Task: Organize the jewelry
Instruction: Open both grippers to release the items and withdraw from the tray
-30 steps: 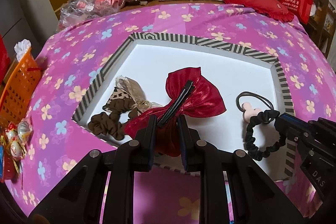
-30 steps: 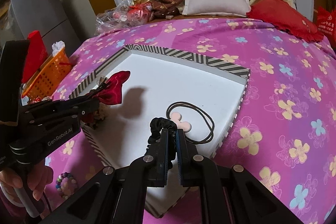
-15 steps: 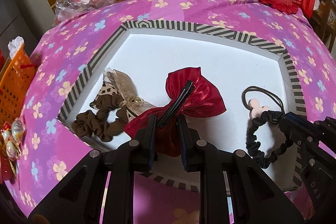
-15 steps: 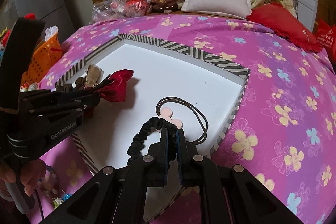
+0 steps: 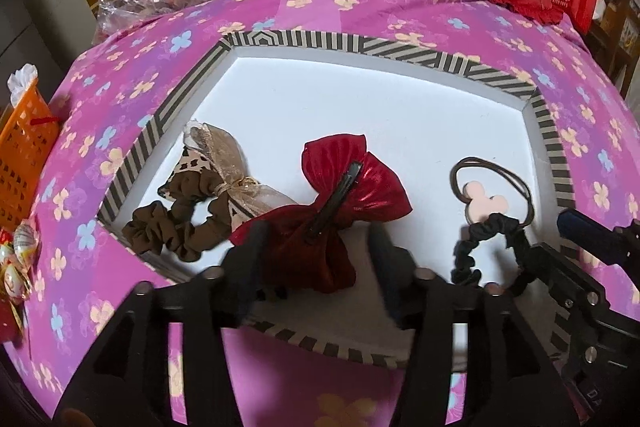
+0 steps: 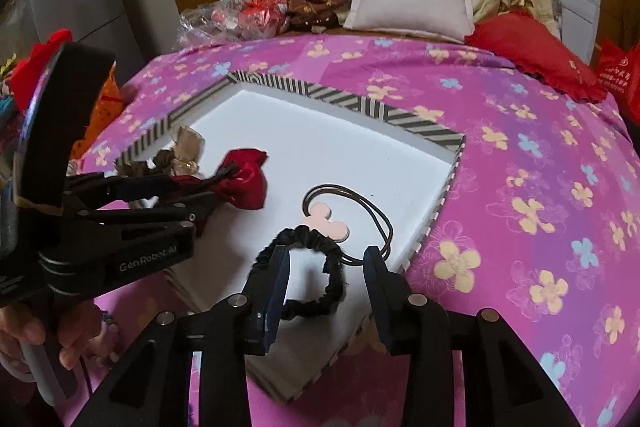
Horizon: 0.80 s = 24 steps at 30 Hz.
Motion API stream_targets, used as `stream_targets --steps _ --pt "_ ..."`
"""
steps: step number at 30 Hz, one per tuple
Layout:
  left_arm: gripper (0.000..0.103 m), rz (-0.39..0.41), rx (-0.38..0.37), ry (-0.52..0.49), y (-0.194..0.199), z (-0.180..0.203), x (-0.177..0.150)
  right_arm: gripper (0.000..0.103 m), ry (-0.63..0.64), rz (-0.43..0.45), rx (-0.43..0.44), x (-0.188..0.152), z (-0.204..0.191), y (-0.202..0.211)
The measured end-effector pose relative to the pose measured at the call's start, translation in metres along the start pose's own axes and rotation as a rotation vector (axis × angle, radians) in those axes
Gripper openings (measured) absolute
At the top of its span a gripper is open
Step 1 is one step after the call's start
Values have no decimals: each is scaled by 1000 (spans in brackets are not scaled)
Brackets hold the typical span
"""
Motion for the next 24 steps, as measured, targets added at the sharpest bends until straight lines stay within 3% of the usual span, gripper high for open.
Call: stream_targets --steps 4,12,24 --pt "56 29 1 -2 18 0 -2 42 -11 22 -16 -5 0 19" --pt "56 81 -4 37 60 -8 -18 42 -28 41 -12 -23 -10 47" --pt "56 125 7 76 112 -16 -77 43 -31 38 23 -56 -45 78"
Point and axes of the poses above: each gripper's, at about its wrist camera, not at the fingertips, and y roughly against the way its jaws point, z to its right, x to its top, the point moved 6 cm from there along -y, roughly the way its jaws point, and after that the axes turned 7 degrees about -x, right-handed, at the moved point
